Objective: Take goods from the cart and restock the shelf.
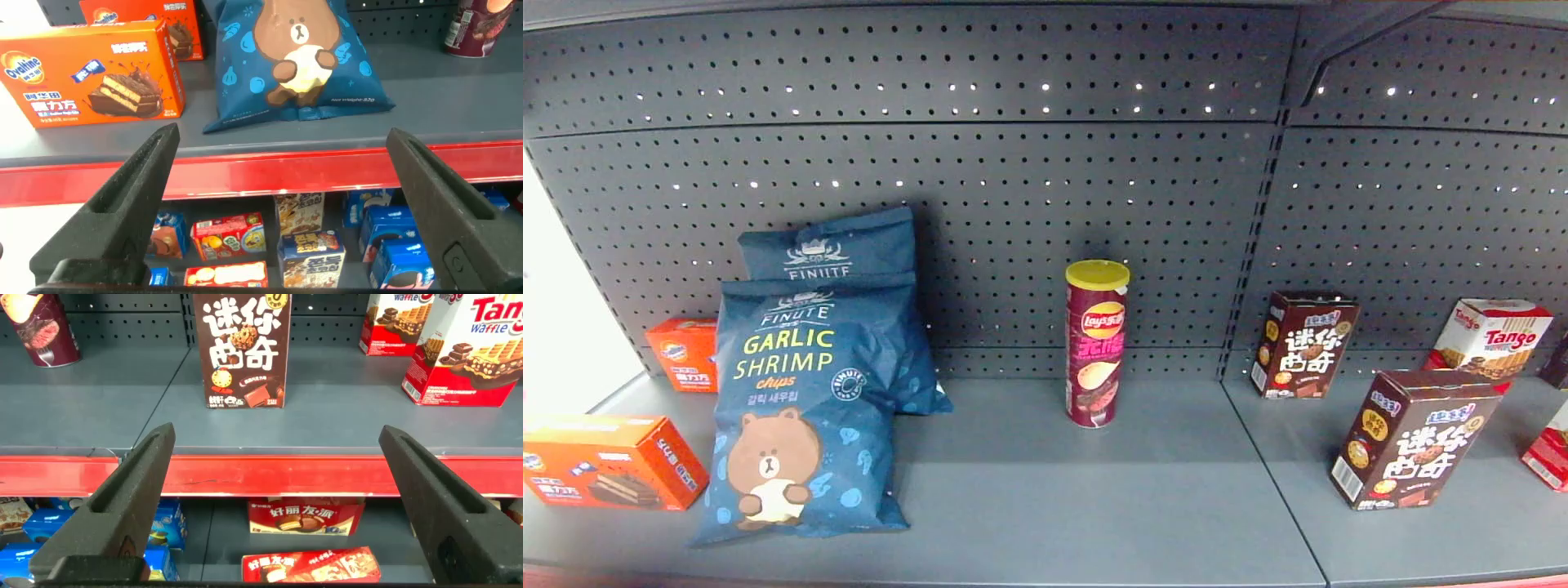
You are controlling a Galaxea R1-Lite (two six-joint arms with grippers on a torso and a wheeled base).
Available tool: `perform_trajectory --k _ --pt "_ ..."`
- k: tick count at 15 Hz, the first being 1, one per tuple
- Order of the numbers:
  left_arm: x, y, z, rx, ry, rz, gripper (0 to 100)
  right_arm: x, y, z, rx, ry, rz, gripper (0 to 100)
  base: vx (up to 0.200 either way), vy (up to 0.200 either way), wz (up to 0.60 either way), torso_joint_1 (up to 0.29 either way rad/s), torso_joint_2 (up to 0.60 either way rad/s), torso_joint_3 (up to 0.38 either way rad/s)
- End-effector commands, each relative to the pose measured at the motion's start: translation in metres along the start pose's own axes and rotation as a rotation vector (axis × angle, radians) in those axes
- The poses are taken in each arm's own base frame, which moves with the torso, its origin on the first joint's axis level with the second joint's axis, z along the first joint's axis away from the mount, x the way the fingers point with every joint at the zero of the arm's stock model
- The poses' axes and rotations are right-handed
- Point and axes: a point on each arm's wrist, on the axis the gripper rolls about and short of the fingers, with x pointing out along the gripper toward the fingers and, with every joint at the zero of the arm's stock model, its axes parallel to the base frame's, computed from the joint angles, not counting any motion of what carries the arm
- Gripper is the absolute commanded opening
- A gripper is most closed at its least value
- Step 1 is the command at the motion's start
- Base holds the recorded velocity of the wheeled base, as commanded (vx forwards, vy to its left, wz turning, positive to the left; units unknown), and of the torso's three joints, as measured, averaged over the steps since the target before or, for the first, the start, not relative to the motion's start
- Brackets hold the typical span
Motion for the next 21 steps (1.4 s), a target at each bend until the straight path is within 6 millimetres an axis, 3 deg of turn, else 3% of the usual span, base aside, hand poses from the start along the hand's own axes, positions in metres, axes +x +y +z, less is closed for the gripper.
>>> perform_trajectory --k 1,3,21 --pt "0.0000 0.0000 0.0000 0.000 0.000 0.001 100 0.0001 0.0000 0.0001 0.000 0.001 0.000 100 0.000 0.000 0.00 0.000 0.00 0.000" --pt "-0.0002 0.0000 0.0004 0.000 -0.002 -0.001 100 0.0001 0.0000 0.0001 0.000 0.001 0.000 100 0.000 0.000 0.00 0.000 0.00 0.000" --pt "-0.0002 0.0000 0.0004 0.000 -0.002 -0.001 100 0.0001 -0.0002 -0.0001 0.000 0.003 -0.007 100 0.000 0.000 0.60 0.003 0.00 0.002"
